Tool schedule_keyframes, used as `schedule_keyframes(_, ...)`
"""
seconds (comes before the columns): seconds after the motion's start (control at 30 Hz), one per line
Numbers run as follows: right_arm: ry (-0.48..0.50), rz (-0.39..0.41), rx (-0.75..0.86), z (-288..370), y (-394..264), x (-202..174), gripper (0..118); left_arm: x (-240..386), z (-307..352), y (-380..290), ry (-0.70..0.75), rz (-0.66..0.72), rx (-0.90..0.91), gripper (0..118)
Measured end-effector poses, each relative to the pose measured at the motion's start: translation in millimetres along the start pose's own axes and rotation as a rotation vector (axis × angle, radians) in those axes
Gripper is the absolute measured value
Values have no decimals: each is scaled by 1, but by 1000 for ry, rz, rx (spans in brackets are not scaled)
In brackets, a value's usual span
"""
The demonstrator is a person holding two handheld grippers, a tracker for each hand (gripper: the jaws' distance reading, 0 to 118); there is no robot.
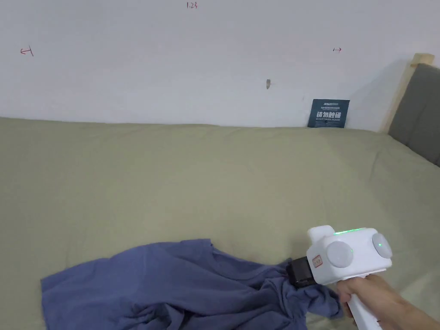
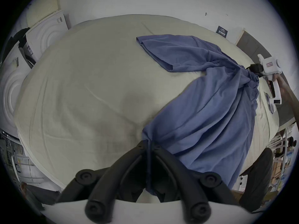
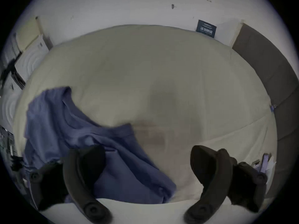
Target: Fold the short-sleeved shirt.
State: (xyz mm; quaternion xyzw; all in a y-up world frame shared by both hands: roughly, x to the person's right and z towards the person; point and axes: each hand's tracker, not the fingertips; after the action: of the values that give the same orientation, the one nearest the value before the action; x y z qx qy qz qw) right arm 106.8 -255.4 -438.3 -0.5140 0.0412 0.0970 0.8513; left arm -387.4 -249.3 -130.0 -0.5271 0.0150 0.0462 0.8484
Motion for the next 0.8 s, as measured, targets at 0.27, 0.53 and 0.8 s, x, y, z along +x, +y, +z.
schedule_keyframes(0.27,80,34,82,40,-22,-17,2,0,10,9,-9,17,-19,3)
schedule_keyframes(0.53,69,15,340,196,-26,35,2,-27,121,50,13,46,208,3)
schedule_keyframes(0.8,110,-74,524,329,-42,61,2,-41,231,101,26,126,429,3)
